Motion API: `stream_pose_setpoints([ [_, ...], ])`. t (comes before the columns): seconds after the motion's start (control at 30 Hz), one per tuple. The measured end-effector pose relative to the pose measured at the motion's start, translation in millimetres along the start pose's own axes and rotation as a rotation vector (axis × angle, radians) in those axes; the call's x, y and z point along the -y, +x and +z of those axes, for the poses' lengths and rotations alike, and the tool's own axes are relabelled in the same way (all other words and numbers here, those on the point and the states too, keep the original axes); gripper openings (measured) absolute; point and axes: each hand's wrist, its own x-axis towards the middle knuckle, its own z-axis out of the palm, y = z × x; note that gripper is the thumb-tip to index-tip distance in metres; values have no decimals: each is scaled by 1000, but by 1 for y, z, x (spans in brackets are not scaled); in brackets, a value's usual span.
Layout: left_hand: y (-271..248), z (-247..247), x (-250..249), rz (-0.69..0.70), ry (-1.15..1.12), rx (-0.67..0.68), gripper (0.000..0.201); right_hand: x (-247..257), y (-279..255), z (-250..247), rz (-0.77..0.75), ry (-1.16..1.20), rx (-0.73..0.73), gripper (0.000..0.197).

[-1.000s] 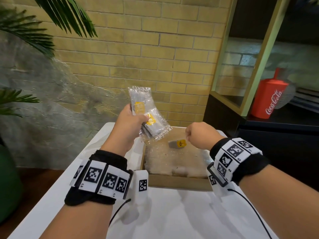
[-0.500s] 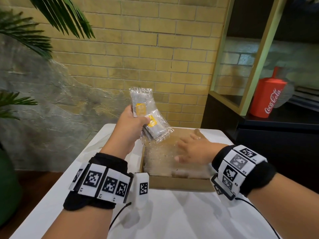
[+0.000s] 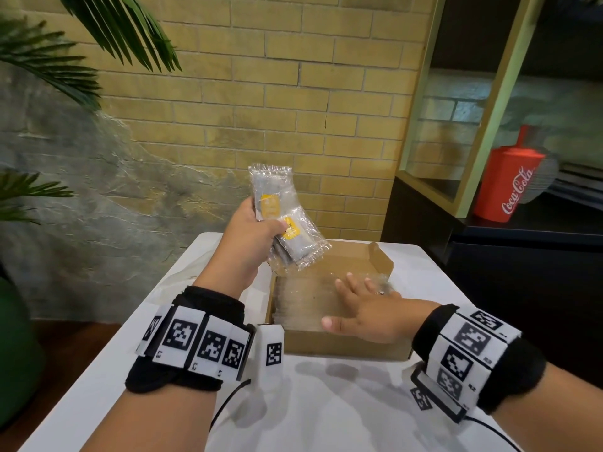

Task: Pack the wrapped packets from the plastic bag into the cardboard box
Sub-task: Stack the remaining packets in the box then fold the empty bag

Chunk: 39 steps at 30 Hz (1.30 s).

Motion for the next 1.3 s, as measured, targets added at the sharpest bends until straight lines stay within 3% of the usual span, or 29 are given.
stream_pose_setpoints([
  [0.13,0,1,1,6,24,-1,30,-1,9,3,-1,21,-43,105],
  [0.3,0,0,1,11,34,1,30,-2,13,-3,-18,81,-52,108],
  [0.37,1,-1,2,7,40,7,29,-3,7,-14,-92,279,-101,105],
  [0.5,0,4,6,11,66,48,27,-1,-5,-43,-206,857,-348,87],
  [0.6,-3,10,10,19,73,95,27,6,-4,-45,-284,1142,-367,78],
  [0.73,-7,20,14,27,100,158,27,17,8,-31,-346,1236,-327,55],
  [0.83,-8,24,13,-27,19,203,20,15,11,-26,-338,1295,-349,48],
  [0.97,-2,20,14,-65,-39,131,15,0,8,-28,-308,1315,-372,37],
  [1.07,0,19,17,-22,6,111,27,-9,2,-31,-301,1355,-441,33],
  [1.3,-4,27,23,71,75,80,24,-12,3,-25,-306,1448,-460,26],
])
